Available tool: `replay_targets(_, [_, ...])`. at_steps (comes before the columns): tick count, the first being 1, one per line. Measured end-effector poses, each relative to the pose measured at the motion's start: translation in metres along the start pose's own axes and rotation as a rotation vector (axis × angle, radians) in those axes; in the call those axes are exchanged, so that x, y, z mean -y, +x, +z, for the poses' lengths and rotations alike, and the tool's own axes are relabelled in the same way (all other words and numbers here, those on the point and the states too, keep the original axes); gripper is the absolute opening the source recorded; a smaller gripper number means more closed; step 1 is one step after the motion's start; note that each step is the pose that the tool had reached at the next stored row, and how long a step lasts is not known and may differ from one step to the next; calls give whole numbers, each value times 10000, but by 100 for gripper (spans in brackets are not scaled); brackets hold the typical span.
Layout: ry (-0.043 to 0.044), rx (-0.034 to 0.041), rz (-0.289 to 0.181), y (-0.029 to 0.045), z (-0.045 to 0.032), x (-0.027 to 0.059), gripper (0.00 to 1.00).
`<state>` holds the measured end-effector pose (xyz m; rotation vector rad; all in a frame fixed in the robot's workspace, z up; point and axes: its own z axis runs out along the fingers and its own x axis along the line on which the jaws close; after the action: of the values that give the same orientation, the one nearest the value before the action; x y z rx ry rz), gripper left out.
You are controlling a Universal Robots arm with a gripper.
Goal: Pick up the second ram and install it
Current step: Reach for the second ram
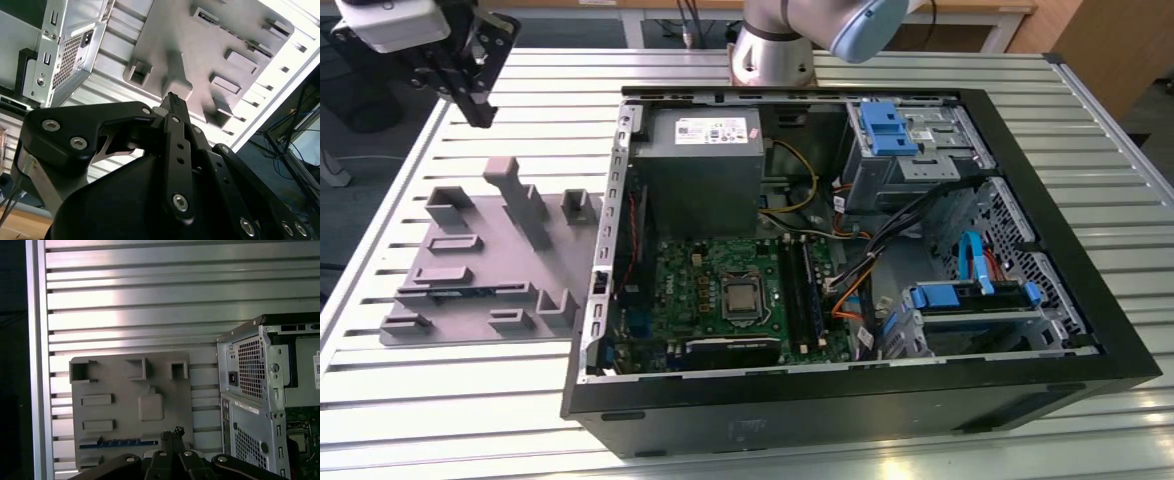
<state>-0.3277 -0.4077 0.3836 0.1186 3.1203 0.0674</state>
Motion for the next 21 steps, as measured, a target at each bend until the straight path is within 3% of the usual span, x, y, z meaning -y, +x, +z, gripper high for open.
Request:
replay_targets(6, [1,0,1,108,8,97,11])
replay_targets(17, [1,0,-1,583,12,160,11])
replay_targets(21, [0,1,0,697,13,183,11])
